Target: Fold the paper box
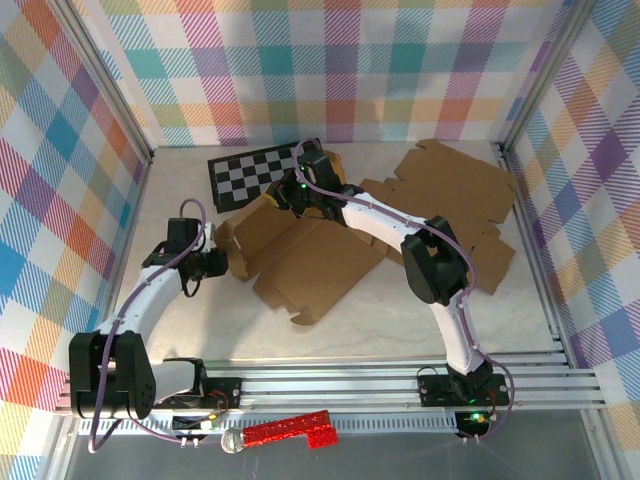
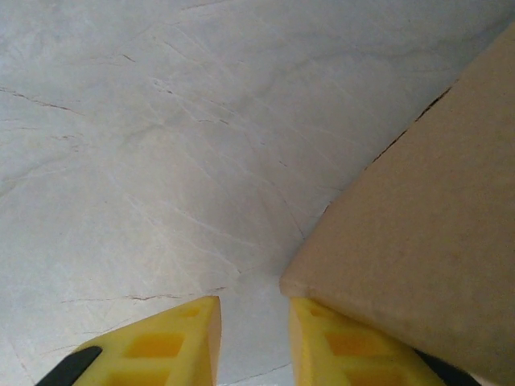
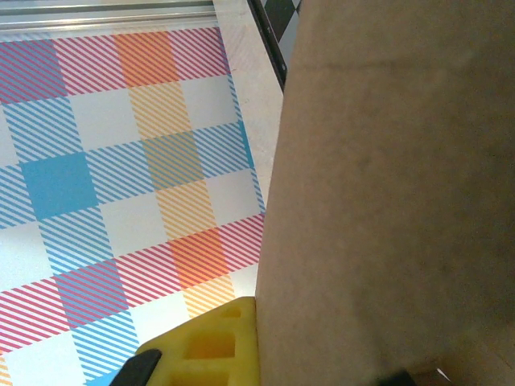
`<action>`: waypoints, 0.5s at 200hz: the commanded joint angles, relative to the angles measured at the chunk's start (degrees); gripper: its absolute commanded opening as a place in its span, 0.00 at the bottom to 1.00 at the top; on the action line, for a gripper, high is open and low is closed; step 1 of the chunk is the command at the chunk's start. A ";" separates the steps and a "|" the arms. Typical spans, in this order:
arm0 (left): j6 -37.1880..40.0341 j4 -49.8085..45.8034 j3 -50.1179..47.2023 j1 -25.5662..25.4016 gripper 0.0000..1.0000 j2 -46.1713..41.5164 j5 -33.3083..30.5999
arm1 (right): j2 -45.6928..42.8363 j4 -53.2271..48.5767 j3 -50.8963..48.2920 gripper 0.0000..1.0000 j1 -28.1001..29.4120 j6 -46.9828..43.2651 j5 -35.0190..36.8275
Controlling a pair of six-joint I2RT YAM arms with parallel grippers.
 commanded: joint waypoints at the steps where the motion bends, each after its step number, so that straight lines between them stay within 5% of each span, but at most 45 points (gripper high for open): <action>1: 2.37 0.66 -0.01 -1.81 0.31 1.10 1.20 | 0.82 0.17 1.97 0.00 0.49 -0.28 -2.49; 40: -0.60 -1.94 2.00 -2.22 0.37 0.29 -1.47 | 0.44 -0.84 2.26 0.00 0.49 -0.05 -1.95; 74: -21.75 -16.44 6.65 -2.10 0.44 -7.78 -16.65 | -1.72 0.08 0.36 0.00 0.53 4.94 1.46; 100: -33.00 -18.19 4.52 -1.63 0.53 -19.13 -14.91 | -6.52 -2.52 -0.48 0.00 0.51 8.09 7.10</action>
